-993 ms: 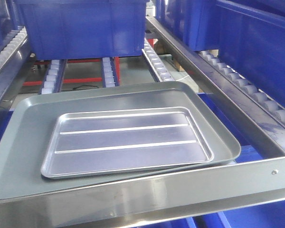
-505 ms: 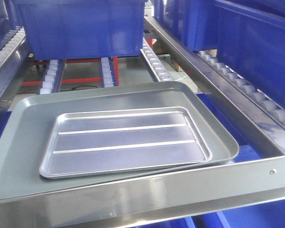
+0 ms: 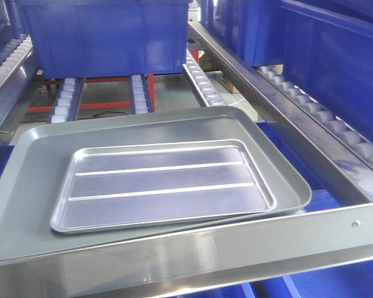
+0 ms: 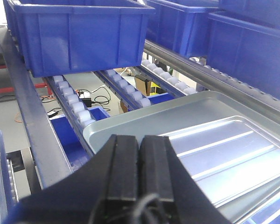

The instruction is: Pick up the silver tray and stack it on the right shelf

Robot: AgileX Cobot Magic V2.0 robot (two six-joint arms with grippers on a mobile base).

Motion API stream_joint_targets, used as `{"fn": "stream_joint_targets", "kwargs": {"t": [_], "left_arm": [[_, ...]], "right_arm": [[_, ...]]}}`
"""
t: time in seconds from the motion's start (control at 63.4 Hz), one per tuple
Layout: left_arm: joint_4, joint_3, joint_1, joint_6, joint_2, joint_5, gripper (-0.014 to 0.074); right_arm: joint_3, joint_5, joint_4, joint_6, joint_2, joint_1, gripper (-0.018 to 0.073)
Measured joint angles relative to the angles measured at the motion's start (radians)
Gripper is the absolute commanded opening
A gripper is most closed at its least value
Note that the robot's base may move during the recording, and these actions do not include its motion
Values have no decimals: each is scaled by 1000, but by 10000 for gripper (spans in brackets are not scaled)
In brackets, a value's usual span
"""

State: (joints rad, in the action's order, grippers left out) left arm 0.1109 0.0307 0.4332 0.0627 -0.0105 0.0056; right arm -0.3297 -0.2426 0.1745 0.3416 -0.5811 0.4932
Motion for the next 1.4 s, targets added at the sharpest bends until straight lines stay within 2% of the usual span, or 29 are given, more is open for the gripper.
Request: {"fn": "stream_joint_targets", "kwargs": {"t": [1.262, 1.34, 1.403], "left_arm": [[0, 0, 0, 0, 0, 2, -100], [0, 0, -11, 0, -1, 2, -100], [0, 0, -54, 0, -1, 2, -100]], "right_arm": [[0, -4, 0, 0, 0, 0, 57], [0, -4, 0, 0, 0, 0, 57], [0, -4, 0, 0, 0, 0, 57]]}}
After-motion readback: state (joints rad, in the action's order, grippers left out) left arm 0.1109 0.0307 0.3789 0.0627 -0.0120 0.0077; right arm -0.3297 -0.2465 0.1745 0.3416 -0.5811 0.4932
